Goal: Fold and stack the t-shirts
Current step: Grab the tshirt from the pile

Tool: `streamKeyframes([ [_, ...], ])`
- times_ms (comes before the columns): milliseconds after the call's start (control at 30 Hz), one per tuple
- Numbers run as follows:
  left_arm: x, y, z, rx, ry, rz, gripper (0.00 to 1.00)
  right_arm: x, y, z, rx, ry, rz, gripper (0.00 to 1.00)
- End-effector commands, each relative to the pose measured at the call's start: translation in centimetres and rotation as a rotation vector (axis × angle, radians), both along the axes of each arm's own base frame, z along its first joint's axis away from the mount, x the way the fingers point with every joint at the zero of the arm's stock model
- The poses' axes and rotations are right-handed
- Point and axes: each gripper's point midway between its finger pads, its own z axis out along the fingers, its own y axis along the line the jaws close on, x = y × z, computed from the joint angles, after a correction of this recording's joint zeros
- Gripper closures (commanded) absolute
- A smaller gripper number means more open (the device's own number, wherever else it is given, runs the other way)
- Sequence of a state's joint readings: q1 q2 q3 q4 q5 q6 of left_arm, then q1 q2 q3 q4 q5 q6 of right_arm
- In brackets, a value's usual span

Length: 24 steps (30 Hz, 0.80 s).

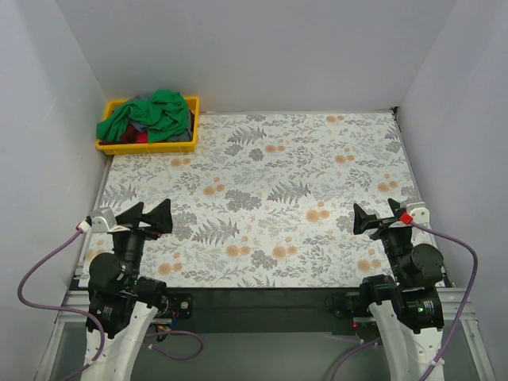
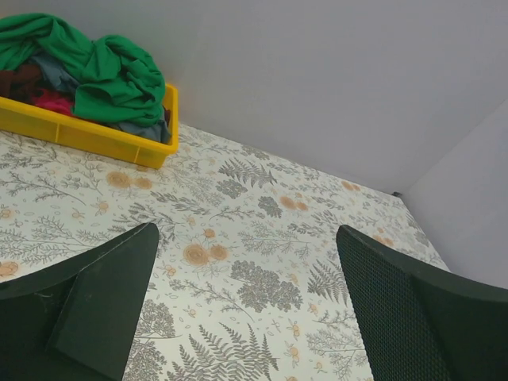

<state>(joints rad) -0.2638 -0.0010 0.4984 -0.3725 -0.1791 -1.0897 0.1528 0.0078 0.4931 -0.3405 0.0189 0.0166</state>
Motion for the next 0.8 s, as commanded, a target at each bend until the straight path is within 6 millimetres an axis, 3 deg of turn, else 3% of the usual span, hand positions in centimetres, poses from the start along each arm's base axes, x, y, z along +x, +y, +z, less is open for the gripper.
streamKeyframes([
  [0,0.0,0.4,0.4,-0.021,-0.015,0.022,0.05,-0.4,-0.2,1.5,0.021,-0.073,-0.007,0.02],
  [133,2.1,0.2,0.0,-0.076,0.061,0.046,0.04,-0.3,-1.0,1.6,0.063,-0.079,-0.058,0.02],
  [333,8.7,-1.4,-1.5,-0.137,0.28,0.086,0.05,-0.6,-0.6,1.8,0.068,-0.099,-0.036,0.02],
  [367,10.6,-2.0,-3.7,-0.124,0.373,0.092,0.04,-0.6,-0.8,1.8,0.072,-0.1,-0.049,0.02],
  [400,11.8,-2.4,-2.4,-0.14,0.368,0.086,0.04,-0.6,-0.9,1.7,0.074,-0.099,-0.054,0.02],
  [433,12.9,-2.9,-2.5,-0.147,0.391,0.083,0.05,-0.7,-0.9,1.8,0.077,-0.106,-0.052,0.02],
  [467,14.8,-3.5,-4.8,-0.123,0.472,0.083,0.04,-0.7,-0.9,1.8,0.076,-0.106,-0.052,0.02],
  [500,16.4,-3.9,-2.8,-0.126,0.447,0.078,0.04,-0.7,-1.0,1.8,0.076,-0.107,-0.055,0.02],
  [533,17.6,-4.2,-2.9,-0.112,0.465,0.081,0.05,-0.7,-0.9,1.9,0.079,-0.11,-0.052,0.02],
  [567,19.6,-4.3,-4.7,-0.085,0.525,0.109,0.04,-0.8,-0.8,1.9,0.08,-0.112,-0.047,0.02],
  [667,24.4,-3.7,-4.7,-0.051,0.551,0.173,0.04,-1.1,-0.3,1.9,0.081,-0.118,-0.017,0.02],
  [700,25.7,-2.1,-4.7,-0.053,0.553,0.227,0.05,-1.0,-0.2,1.8,0.079,-0.112,-0.012,0.02],
  [733,27.4,-1.6,-2.5,-0.07,0.51,0.246,0.05,-1.1,0.0,1.7,0.078,-0.109,-0.002,0.02],
  [767,29.0,-0.9,-4.3,-0.069,0.547,0.274,0.05,-1.1,0.1,1.6,0.077,-0.106,0.007,0.02],
])
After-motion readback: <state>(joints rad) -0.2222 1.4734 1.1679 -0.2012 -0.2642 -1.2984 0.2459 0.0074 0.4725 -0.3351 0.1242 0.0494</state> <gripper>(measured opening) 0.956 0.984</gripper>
